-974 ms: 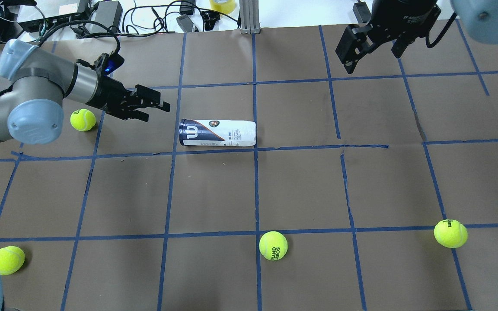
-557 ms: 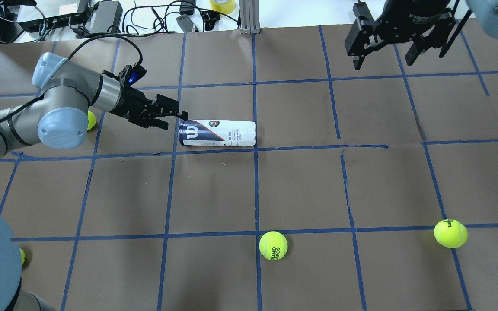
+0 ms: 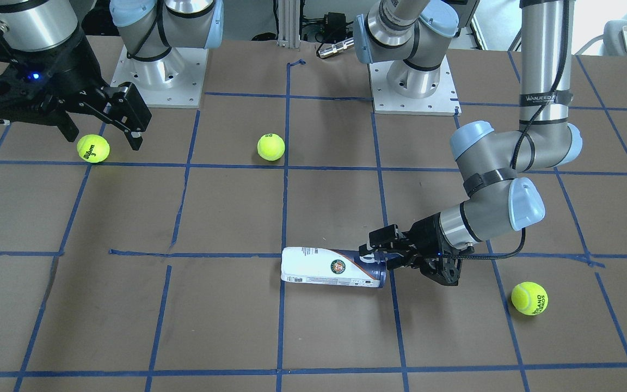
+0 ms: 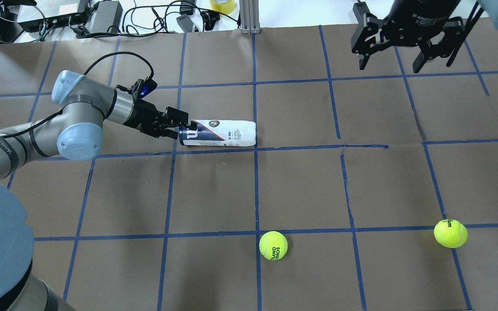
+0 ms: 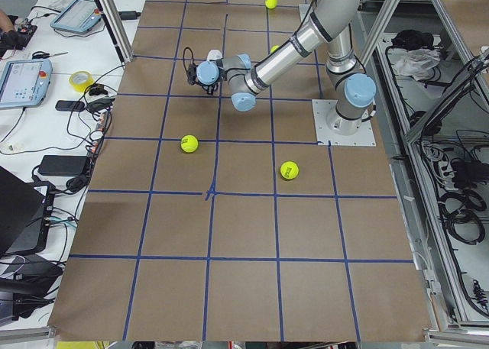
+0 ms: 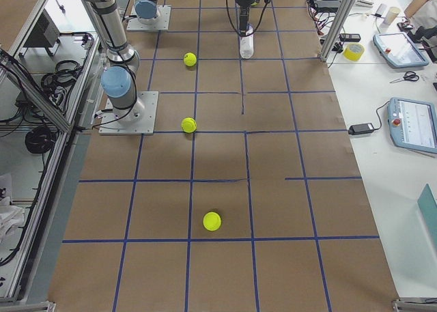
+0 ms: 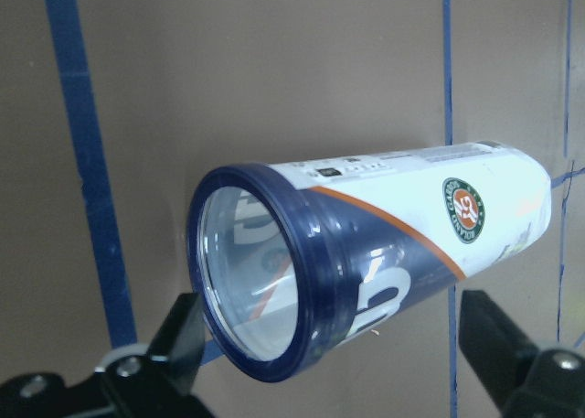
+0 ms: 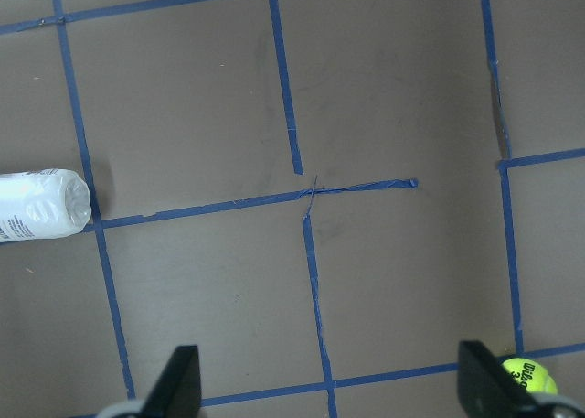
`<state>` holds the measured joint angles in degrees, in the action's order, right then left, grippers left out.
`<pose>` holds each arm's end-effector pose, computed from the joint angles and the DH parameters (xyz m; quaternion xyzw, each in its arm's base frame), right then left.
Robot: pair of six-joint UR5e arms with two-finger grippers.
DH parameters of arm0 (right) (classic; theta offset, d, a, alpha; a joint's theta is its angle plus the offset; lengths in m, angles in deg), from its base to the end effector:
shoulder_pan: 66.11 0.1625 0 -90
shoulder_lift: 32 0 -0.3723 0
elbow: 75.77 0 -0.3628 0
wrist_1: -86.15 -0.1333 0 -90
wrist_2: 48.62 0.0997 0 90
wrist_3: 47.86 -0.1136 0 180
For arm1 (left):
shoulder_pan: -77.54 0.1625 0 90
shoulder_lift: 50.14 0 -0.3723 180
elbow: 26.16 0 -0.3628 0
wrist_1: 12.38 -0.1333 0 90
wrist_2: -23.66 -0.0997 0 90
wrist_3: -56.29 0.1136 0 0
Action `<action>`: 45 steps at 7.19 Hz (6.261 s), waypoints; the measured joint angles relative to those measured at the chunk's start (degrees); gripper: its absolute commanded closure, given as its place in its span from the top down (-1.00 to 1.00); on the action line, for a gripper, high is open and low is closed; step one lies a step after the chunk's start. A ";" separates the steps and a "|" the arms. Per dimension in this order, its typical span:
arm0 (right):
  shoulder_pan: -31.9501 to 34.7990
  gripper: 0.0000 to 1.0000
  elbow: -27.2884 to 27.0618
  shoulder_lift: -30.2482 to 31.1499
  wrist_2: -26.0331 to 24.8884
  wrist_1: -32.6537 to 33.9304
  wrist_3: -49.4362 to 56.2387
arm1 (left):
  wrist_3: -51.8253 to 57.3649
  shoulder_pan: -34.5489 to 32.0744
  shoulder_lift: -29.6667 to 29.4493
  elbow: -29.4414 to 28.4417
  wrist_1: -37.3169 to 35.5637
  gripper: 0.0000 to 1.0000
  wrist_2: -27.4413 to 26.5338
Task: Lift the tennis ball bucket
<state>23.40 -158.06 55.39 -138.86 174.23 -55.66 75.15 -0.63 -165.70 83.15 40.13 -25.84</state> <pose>0.1287 -0.4853 0.4588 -0.0723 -0.9970 0.0278 0.0003 -0.0990 -0.5372 0.1439 -0.0352 -0.9359 0.0332 0.3491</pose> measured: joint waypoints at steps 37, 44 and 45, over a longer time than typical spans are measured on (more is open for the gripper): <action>-1.44 1.00 -0.23 -0.16 0.44 -0.55 1.39 | -16.73 -5.45 16.12 -30.94 34.50 1.00 -38.22; -1.44 1.00 -0.94 -0.02 0.50 -0.54 1.38 | -16.32 -5.42 22.36 -23.07 34.74 1.00 -39.65; -1.44 1.00 -0.94 -0.02 0.50 -0.55 1.38 | -16.33 -5.42 22.58 -22.47 34.76 1.00 -39.63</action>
